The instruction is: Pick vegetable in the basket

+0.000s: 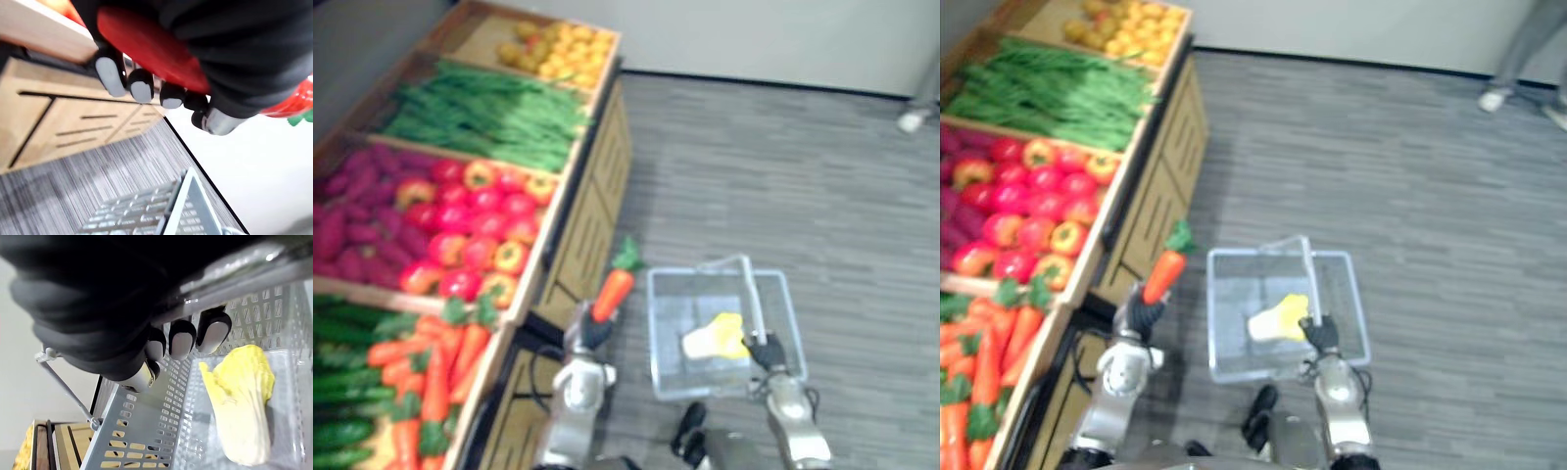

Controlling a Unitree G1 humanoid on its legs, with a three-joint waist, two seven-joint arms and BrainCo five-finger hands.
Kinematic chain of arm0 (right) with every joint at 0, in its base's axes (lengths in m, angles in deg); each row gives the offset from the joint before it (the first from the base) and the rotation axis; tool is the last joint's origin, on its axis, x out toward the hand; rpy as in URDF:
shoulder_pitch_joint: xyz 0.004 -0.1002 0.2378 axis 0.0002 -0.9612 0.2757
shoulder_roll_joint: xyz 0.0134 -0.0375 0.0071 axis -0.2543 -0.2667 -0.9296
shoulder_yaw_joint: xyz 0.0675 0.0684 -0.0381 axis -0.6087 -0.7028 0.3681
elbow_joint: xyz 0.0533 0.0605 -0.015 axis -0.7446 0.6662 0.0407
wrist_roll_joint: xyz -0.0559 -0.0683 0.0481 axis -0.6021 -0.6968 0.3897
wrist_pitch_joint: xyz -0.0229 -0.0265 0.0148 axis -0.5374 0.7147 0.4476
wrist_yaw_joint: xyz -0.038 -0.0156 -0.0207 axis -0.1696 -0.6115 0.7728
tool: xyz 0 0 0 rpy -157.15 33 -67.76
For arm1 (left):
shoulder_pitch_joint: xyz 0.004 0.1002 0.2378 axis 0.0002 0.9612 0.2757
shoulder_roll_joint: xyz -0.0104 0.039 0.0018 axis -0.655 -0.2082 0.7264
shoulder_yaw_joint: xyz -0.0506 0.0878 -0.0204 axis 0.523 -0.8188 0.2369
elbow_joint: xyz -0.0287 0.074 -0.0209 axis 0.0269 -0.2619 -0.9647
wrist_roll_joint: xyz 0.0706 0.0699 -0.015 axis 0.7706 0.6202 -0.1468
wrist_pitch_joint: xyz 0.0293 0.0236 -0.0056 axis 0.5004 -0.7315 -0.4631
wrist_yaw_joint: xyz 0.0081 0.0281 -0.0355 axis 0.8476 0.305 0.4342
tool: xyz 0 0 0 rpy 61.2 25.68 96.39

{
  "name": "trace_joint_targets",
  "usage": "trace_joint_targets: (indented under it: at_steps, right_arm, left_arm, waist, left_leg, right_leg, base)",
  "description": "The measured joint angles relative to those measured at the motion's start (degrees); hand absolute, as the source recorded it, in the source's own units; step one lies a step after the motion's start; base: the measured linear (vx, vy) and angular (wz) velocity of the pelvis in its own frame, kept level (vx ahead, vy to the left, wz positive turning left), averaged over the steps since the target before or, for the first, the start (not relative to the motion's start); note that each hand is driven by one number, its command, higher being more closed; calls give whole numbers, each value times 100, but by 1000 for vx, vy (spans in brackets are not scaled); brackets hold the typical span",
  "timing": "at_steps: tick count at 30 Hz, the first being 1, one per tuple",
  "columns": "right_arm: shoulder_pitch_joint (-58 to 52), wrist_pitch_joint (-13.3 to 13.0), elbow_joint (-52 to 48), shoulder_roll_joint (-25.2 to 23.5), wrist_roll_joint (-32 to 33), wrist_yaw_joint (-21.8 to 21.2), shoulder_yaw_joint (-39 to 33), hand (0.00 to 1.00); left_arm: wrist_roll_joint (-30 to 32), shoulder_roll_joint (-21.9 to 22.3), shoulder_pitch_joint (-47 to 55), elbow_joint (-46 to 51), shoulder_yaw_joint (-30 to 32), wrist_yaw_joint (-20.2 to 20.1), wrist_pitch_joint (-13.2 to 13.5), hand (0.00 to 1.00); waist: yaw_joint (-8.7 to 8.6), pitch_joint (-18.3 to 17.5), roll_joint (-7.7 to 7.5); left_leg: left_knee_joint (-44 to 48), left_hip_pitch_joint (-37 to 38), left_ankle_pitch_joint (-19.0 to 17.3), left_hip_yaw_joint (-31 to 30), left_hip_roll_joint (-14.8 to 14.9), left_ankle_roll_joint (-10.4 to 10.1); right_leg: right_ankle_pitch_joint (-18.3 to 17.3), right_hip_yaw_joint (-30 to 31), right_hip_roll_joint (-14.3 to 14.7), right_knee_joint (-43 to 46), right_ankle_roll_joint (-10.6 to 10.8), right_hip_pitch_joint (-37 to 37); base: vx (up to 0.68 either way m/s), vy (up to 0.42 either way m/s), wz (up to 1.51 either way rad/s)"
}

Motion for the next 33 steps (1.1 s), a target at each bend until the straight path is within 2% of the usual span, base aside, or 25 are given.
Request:
trace_joint_targets:
  at_steps: [1, 2, 3, 4, 7, 8, 9, 11, 15, 22, 30, 31, 33]
  right_arm:
    - [-107, -1, -181, 65, 7, -79, 131, 100]
    - [-123, -1, -322, 165, 16, -109, 236, 100]
    - [-108, -1, -380, 194, 22, -152, 266, 100]
    - [-108, -2, -572, 297, 75, -284, 422, 100]
    - [-96, -37, -633, 351, 129, -354, 515, 100]
    - [-102, -70, -649, 353, 172, -358, 525, 100]
    - [-131, -73, -678, 360, 323, -364, 513, 100]
    - [-255, -70, -745, 333, 546, -411, 508, 100]
    - [-547, -69, -1083, 351, 820, -577, 635, 100]
    - [-598, -64, -1255, 369, 1175, -885, 996, 100]
    - [-564, -66, -1620, 507, 1467, -1189, 1512, 100]
    - [-551, -70, -1679, 547, 1476, -1205, 1607, 100]
    - [-491, -71, -1690, 576, 1499, -1223, 1737, 100]
  left_arm:
    - [-2, 12, 4, -80, -76, -15, 25, 100]
    - [-2, 46, -2, -159, -103, -26, 37, 100]
    - [-2, 65, -3, -199, -110, -27, 46, 100]
    - [-3, 67, -6, -319, -204, -30, 55, 100]
    - [-2, 61, 0, -422, -373, -27, 57, 100]
    - [-2, 62, -22, -471, -490, -22, 57, 100]
    - [0, 72, -46, -528, -632, -22, 58, 100]
    - [6, 60, -139, -758, -810, -43, 60, 100]
    - [47, -9, -327, -1134, -1056, -115, 51, 100]
    - [122, -171, -844, -1469, -1477, -255, 50, 100]
    - [291, -185, -1568, -2321, -2089, -371, 47, 100]
    - [294, -173, -1731, -2444, -2143, -371, 51, 0]
    - [307, -180, -1926, -2585, -2174, -372, 50, 0]
  waist:
    - [-65, -6, -12]
    - [-74, -11, -8]
    - [-58, -12, -6]
    - [-25, -14, -4]
    - [6, -33, 2]
    - [5, -66, 58]
    - [-29, -137, 178]
    - [-64, -207, 174]
    - [-85, -270, 61]
    - [-62, -282, 41]
    - [-86, -278, 22]
    - [-89, -272, 12]
    - [-92, -265, -23]
  left_leg:
    - [487, -77, -29, 0, 209, -38]
    - [1059, -245, -150, -273, 429, -93]
    - [1238, -342, -230, -581, 472, -106]
    - [1274, -689, -388, -2040, 211, -195]
    - [789, -901, -441, -3639, -324, -298]
    - [405, -967, -244, -4041, -448, -233]
    - [72, -1071, 200, -4071, -399, -216]
    - [-198, -968, 158, -3981, -425, -245]
    - [-772, -784, 389, -3805, -654, -109]
    - [-970, -726, 501, -3714, -875, -15]
    - [-1111, -739, 543, -3768, -1006, 56]
    - [-1164, -740, 564, -3774, -1028, 88]
    - [-1165, -765, 577, -3777, -1040, 107]
  right_leg:
    - [50, 199, 92, -123, -32, 43]
    - [104, 461, 198, -202, -75, 58]
    - [139, 640, 256, -234, -85, 62]
    - [222, 1009, 335, -279, -71, 104]
    - [270, 1445, 336, -278, -24, 154]
    - [295, 1594, 364, -282, 17, 158]
    - [303, 1650, 455, -303, 44, 160]
    - [344, 1756, 450, -369, 121, 209]
    - [633, 1943, 297, -679, 229, 208]
    - [1028, 2103, 167, -1172, 316, 324]
    - [1074, 2086, 52, -1175, 383, 310]
    - [1082, 2069, 33, -1176, 394, 293]
    - [1089, 2067, 20, -1176, 404, 269]
  base:
    - [38, -93, -88]
    - [40, -73, -104]
    - [32, -37, -153]
    - [13, -4, -135]
    - [-12, 27, -100]
    - [-41, 96, -86]
    - [-38, 121, -59]
    - [8, 157, -21]
    - [2, 197, -16]
    - [12, 140, -6]
    - [-17, 87, 3]
    - [-21, 62, 6]
    - [-18, 60, 3]
